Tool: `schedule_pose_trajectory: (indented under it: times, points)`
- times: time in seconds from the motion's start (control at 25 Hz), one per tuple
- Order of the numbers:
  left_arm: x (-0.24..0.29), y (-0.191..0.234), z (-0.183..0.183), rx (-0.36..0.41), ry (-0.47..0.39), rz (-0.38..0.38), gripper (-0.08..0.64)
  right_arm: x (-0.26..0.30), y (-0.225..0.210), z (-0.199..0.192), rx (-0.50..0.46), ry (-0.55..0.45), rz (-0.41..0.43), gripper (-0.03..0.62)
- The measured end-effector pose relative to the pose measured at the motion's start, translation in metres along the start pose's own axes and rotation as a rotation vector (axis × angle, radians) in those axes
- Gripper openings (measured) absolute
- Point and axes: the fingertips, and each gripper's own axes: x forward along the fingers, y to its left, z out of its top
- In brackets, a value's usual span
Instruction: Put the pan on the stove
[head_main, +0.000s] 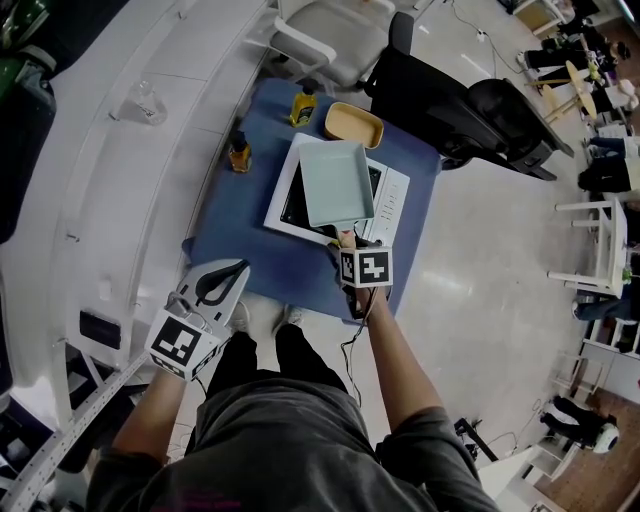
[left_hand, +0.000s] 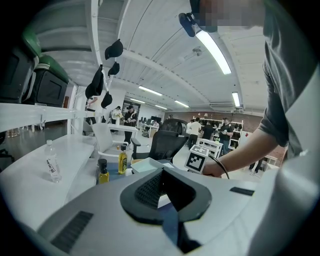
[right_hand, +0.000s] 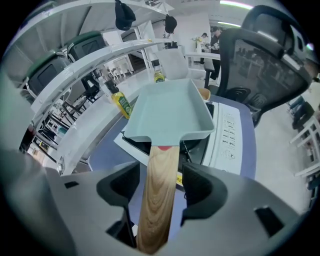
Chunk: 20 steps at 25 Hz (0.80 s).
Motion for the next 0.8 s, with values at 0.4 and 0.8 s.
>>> schedule_pose_trajectory:
  times: [0.4, 0.8]
  points:
    - [0.000, -0.012, 0.005, 0.032, 0.006, -0.029, 0.002, -0.035, 0.001, 0.001, 0.006, -0.129, 0.002, 0.249]
    - [-0.010, -0.024, 0.020, 0.090, 0.007, -0.056, 0.002, -0.122, 0.019, 0.018, 0.006, -0.403, 0.034, 0.247]
